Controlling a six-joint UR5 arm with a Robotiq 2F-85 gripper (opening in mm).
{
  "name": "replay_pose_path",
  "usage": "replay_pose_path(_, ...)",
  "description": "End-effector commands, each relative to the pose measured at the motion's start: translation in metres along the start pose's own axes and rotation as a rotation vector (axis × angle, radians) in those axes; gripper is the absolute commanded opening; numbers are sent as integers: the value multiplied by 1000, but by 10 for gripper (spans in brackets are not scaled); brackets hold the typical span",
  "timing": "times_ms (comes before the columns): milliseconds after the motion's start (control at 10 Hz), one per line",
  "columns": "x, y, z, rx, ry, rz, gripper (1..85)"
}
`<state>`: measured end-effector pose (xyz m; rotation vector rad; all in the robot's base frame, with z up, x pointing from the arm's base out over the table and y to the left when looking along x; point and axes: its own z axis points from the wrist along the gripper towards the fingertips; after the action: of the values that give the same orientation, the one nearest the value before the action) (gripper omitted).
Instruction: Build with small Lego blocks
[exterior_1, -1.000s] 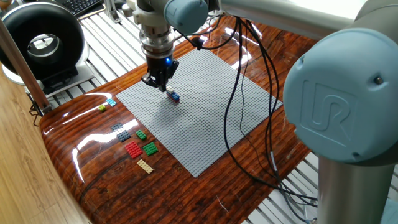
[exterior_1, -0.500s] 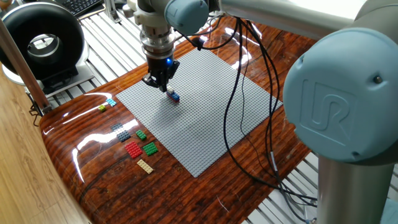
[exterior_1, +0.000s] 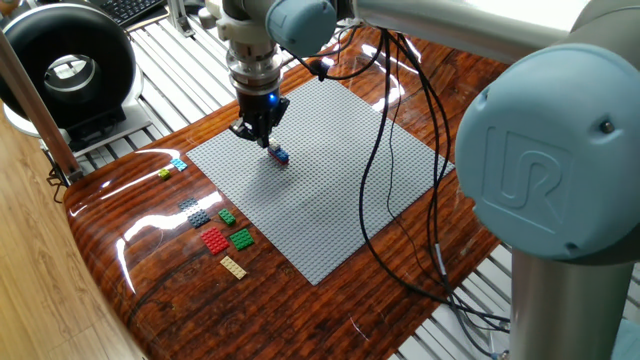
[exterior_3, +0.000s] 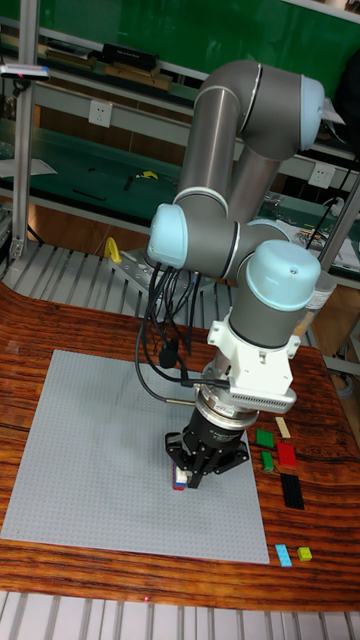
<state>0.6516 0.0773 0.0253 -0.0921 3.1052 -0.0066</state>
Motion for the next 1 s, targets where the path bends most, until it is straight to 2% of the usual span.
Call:
replay_pose_path(0, 1, 5, -6, -18, 1, 10, 13)
replay_pose_path(500, 11, 7, -24, -28, 8, -5, 13)
replay_pose_path(900, 9, 11, -25, -41, 1, -52, 13)
